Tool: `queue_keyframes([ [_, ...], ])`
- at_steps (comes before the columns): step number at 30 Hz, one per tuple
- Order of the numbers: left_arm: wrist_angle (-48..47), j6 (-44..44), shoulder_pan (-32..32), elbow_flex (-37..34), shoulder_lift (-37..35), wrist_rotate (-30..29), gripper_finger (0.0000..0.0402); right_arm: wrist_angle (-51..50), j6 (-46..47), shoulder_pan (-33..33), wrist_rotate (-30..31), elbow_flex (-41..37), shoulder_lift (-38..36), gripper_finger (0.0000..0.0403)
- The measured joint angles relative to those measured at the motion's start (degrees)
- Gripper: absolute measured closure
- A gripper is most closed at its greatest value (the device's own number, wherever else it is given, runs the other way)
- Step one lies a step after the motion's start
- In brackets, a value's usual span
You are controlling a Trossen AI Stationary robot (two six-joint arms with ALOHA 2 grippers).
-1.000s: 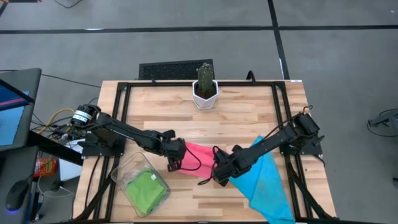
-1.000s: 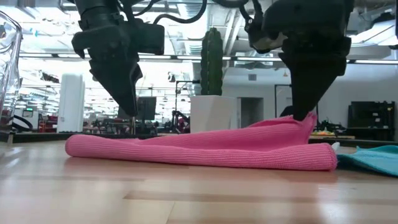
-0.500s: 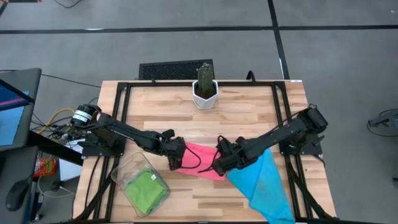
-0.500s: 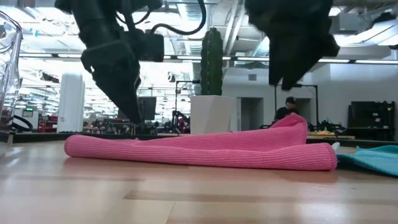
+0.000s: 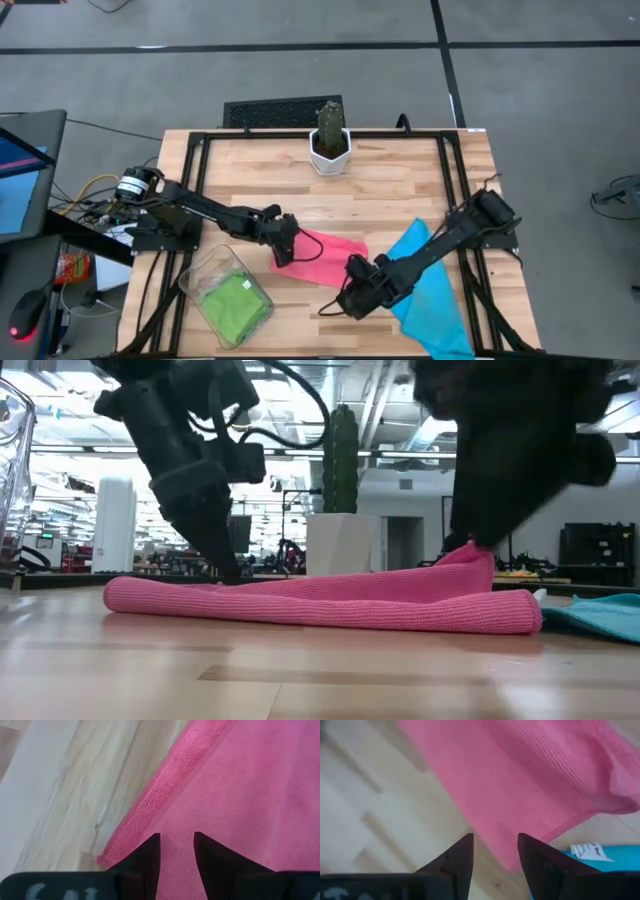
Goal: Fold microfiber towels
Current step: Fold the pink microfiber cloth
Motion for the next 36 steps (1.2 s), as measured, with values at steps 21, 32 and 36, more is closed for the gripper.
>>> queue_keyframes([
  [21, -2.71, -6.10, 4.42, -5.72, -1.56, -1.61, 0.0292, -0.06, 2.36, 0.53, -5.97, 0.07, 6.76, 0.0239],
  [32, 2.38, -7.37, 1.54, -1.44, -11.55, 4.25, 0.0292, -1.46, -0.40, 0.42, 2.69, -0.13, -1.75, 0.0242],
  [36, 6.22, -8.51, -1.31, -1.73, -9.83, 4.04, 0.0292, -8.30, 0.05, -0.46, 7.86, -0.02, -5.03, 0.0245],
])
